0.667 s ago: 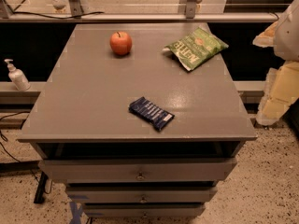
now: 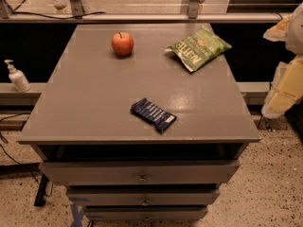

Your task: Move green jalapeno chip bag near rxbar blueberry

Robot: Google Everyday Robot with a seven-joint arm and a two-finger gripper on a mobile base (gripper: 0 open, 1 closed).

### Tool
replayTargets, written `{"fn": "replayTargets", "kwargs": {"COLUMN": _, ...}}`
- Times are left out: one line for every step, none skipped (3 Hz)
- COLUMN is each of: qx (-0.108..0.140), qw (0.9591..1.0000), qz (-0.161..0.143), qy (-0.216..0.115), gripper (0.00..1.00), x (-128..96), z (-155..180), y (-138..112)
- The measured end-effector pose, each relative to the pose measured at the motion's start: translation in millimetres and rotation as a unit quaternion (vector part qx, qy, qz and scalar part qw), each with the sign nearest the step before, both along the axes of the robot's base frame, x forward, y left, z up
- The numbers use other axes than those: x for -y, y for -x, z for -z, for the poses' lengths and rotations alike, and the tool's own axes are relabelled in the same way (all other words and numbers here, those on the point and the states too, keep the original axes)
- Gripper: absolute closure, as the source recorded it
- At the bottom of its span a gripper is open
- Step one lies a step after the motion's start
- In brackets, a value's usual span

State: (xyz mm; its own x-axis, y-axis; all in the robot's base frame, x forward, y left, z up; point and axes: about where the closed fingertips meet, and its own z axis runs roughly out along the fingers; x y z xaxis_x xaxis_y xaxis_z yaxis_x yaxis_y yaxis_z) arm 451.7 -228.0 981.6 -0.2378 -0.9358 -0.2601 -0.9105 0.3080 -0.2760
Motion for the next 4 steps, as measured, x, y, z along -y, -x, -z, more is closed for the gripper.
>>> {"fn": "replayTargets", "kwargs": {"qx": 0.04, "qw": 0.997, "qz": 0.036, "qy": -0.055, "gripper": 0.0, "x": 21, "z": 5, "y": -39}}
{"fn": "replayTargets", "kwargs": {"qx": 0.084, "qw": 0.9865, "qz": 0.07, "qy": -0.121, "gripper": 0.0, "x": 32, "z": 20, "y": -96}}
{"fn": "replayTargets", "kwargs": {"qx": 0.122, "qw": 0.9722, "qz": 0.102, "qy": -0.172, "gripper": 0.0, "x": 36, "z": 38, "y": -158}}
{"fn": "replayTargets", "kwargs": {"qx": 0.135, "qw": 0.9576, "qz": 0.131, "qy": -0.218, "gripper": 0.0, "x": 38, "z": 61, "y": -217}}
